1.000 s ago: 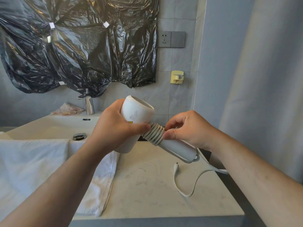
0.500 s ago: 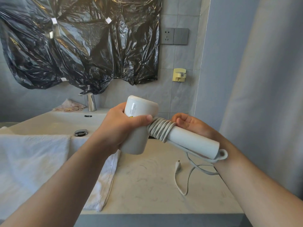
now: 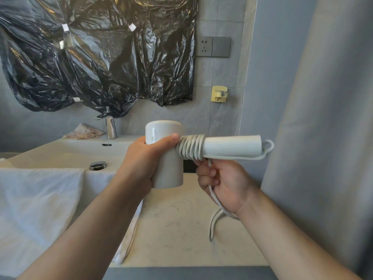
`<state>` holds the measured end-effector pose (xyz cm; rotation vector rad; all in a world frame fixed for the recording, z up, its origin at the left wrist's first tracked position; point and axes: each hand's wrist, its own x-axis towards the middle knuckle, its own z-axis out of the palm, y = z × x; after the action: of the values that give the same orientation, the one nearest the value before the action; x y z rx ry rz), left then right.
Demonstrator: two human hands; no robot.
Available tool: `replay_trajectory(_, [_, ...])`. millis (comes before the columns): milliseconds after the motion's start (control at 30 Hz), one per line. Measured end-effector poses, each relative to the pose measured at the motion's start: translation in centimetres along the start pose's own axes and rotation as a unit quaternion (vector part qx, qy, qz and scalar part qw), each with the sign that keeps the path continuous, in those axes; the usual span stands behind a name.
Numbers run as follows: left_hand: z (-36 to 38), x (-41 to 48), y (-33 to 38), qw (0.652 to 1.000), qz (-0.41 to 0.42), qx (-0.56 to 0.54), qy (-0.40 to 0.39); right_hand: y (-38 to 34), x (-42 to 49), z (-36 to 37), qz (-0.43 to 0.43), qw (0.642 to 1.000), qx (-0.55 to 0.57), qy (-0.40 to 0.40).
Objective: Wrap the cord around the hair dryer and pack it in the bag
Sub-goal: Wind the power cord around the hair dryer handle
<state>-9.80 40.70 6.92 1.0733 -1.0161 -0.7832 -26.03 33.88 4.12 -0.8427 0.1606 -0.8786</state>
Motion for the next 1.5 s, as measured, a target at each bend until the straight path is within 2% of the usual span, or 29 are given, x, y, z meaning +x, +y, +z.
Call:
replay_trajectory(133, [0.6, -0.1, 0.4, 0.997, 0.023, 0.018, 0.077, 0.9, 0.1, 0.9, -0.048, 0.993, -0.056, 0.097])
replay_trajectory(233, [0.8, -0.2, 0.5, 0.992, 0.046, 0.032, 0.116, 1.0, 0.0, 1.6, -0.102, 0.964, -0.195, 0.15])
replay_trajectory(333, [0.8, 0.1, 0.6, 0.985, 0.068, 0.047, 0.152, 1.3, -0.6, 2.3, -0.119, 0.905, -0.367, 0.18])
replay_trajectory(433, [0.6, 0.6, 0.3, 0.977, 0.099, 0.065, 0.18, 1.4, -1.3, 2.8, -0.082, 0.841, -0.512, 0.157])
replay_trajectory(533, [0.0, 1.2, 0.0, 0.965, 0.121, 0.094, 0.212, 0.7, -2.1, 3.1, -0.063, 0.789, -0.599, 0.126])
replay_trajectory(700, [-0.2, 1.2, -0.2, 0.951, 0.145, 0.169, 0.217, -1.0, -2.3, 3.3, -0.106, 0.682, -0.714, 0.117])
replay_trajectory(767, [-0.1, 1.2, -0.1, 0.942, 0.158, 0.201, 0.218, -1.7, -2.2, 3.3, -0.121, 0.655, -0.737, 0.111])
replay_trajectory(933, [-0.3, 1.2, 0.1, 0.931, 0.186, 0.261, 0.173, -3.4, -2.0, 3.3, -0.12, 0.667, -0.728, 0.104])
replay_trajectory(1100, [-0.4, 0.5, 0.8, 0.929, 0.199, 0.287, 0.122, -5.0, -2.0, 3.5, -0.145, 0.635, -0.752, 0.102])
replay_trajectory(1233, [-0.6, 0.4, 1.3, 0.936, 0.2, 0.273, 0.093, -6.0, -1.7, 3.4, -0.18, 0.642, -0.737, 0.107])
replay_trajectory(1367, [-0.7, 0.3, 1.4, 0.926, 0.211, 0.302, 0.08, -6.5, -1.5, 3.0, -0.158, 0.624, -0.759, 0.097])
replay_trajectory(1500, [-1.0, 0.3, 1.8, 0.926, 0.216, 0.305, 0.045, -7.0, -1.4, 2.7, -0.132, 0.648, -0.747, 0.066])
